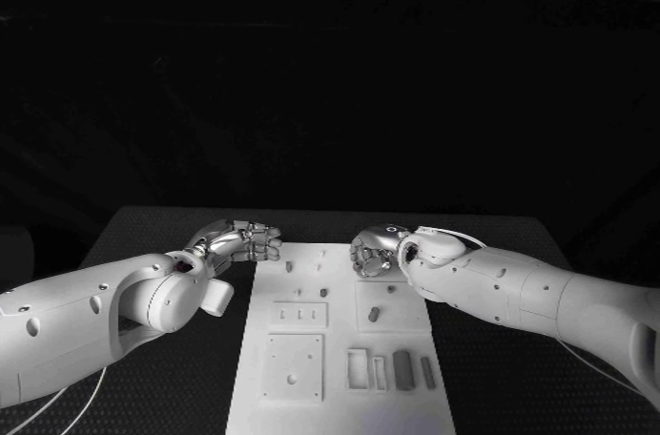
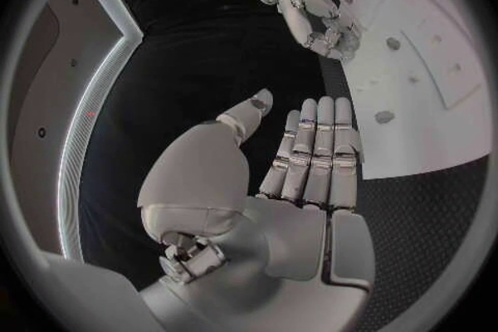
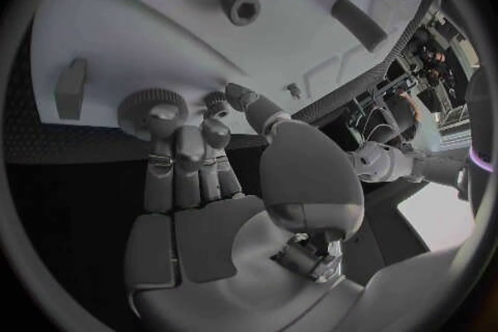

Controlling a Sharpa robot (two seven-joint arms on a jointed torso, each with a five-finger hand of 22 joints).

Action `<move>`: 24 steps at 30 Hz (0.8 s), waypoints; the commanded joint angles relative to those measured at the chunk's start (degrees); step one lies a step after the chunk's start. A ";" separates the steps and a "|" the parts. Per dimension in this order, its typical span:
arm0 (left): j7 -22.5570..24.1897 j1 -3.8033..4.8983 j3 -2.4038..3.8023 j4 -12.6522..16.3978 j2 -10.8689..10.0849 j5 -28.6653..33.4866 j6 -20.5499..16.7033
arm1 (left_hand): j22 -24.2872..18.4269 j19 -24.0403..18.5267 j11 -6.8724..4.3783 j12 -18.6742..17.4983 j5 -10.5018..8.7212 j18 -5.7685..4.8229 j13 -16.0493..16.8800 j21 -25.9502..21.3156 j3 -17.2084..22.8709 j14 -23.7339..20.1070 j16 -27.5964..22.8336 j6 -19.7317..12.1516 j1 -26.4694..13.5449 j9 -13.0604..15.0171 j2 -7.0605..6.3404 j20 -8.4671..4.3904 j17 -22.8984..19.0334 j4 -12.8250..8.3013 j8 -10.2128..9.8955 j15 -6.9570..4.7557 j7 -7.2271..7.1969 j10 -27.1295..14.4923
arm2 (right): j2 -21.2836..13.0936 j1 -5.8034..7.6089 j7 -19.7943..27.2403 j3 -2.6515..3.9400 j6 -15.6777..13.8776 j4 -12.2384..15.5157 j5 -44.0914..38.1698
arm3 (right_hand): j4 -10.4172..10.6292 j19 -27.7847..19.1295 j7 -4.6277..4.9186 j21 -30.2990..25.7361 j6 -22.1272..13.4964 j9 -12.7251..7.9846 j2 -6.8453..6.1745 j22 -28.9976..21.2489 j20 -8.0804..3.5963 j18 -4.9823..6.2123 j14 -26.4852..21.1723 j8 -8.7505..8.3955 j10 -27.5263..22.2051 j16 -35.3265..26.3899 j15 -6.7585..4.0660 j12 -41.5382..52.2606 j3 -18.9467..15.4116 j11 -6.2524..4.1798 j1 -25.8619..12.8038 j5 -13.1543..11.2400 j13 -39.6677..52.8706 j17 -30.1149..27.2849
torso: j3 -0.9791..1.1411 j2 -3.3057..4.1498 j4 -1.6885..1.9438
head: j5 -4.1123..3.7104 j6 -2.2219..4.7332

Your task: Assemble the parts on the task board

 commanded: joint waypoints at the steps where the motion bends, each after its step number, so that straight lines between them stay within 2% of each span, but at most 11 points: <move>1: 0.47 0.04 0.04 0.12 -0.08 -0.12 0.62 | -0.08 0.17 0.09 -0.28 0.09 -0.59 -0.05 -0.38 0.08 0.19 -0.23 0.17 -0.65 -0.07 -0.06 0.13 0.10 -0.39 -0.39 0.37 0.42 0.26 | -0.12 -0.21 -0.36 -0.11 0.38 -0.19 -0.97 | -0.03 -0.39 0.21 0.33 0.60 -0.06 0.69 1.44 0.01 2.65 -0.28 -0.17 -0.21 0.47 0.07 0.30 0.36 0.21 -0.02 0.31 0.08 -0.08 | -0.02 0.23 -0.01 | -0.02 -0.17; 6: 0.39 0.04 0.03 0.09 -0.24 -0.10 0.64 | -0.09 0.18 0.08 -0.30 0.09 -0.59 -0.06 -0.39 0.09 0.20 -0.26 0.17 -0.70 -0.09 -0.07 0.13 0.11 -0.40 -0.40 0.37 0.42 0.27 | -0.46 -0.22 -0.42 -0.11 0.52 -0.03 -1.20 | -0.11 -0.46 0.22 0.79 1.33 0.19 0.96 1.43 -0.08 2.65 -0.23 0.11 -0.07 0.82 0.09 0.51 0.54 0.22 0.16 0.31 0.12 -0.23 | -0.01 0.32 -0.06 | -0.08 -0.33; 15: 0.40 0.04 0.03 -0.04 -0.28 -0.10 0.62 | -0.09 0.19 0.07 -0.36 0.09 -0.58 -0.07 -0.42 0.12 0.21 -0.30 0.17 -0.78 -0.11 -0.10 0.13 0.14 -0.44 -0.42 0.36 0.43 0.29 | -0.46 -0.25 -0.34 -0.11 0.70 0.33 -1.33 | -0.10 -0.48 0.12 1.38 2.10 0.46 1.22 1.40 -0.21 2.65 -0.09 0.34 0.19 1.27 0.03 0.80 0.72 0.13 0.39 0.30 0.15 -0.42 | -0.07 0.54 -0.13 | -0.21 -0.17; 20: 0.38 0.04 0.03 -0.11 -0.29 -0.10 0.56 | -0.09 0.20 0.07 -0.39 0.09 -0.57 -0.08 -0.43 0.14 0.21 -0.33 0.17 -0.81 -0.13 -0.12 0.13 0.15 -0.46 -0.43 0.36 0.43 0.29 | -0.40 -0.28 -0.51 -0.11 0.89 0.37 -1.42 | -0.12 -0.63 -0.45 1.99 4.12 1.04 2.12 1.37 -0.31 2.65 0.06 1.17 0.43 1.76 -0.41 1.00 0.94 -0.38 0.40 0.30 0.13 -0.58 | -0.09 0.62 -0.11 | -0.21 -0.16; 24: 0.38 0.04 0.03 -0.10 -0.33 -0.09 0.59 | -0.09 0.21 0.07 -0.42 0.09 -0.57 -0.09 -0.44 0.16 0.22 -0.35 0.16 -0.83 -0.14 -0.13 0.13 0.17 -0.48 -0.44 0.36 0.43 0.29 | -0.36 -0.33 -0.50 -0.11 1.01 0.45 -1.59 | -0.12 -0.71 -1.18 2.50 6.04 1.65 2.18 1.33 -0.42 2.65 0.49 1.96 0.75 2.27 -1.06 1.16 0.92 -1.08 0.16 0.30 0.11 -0.37 | -0.11 0.72 -0.09 | -0.30 -0.13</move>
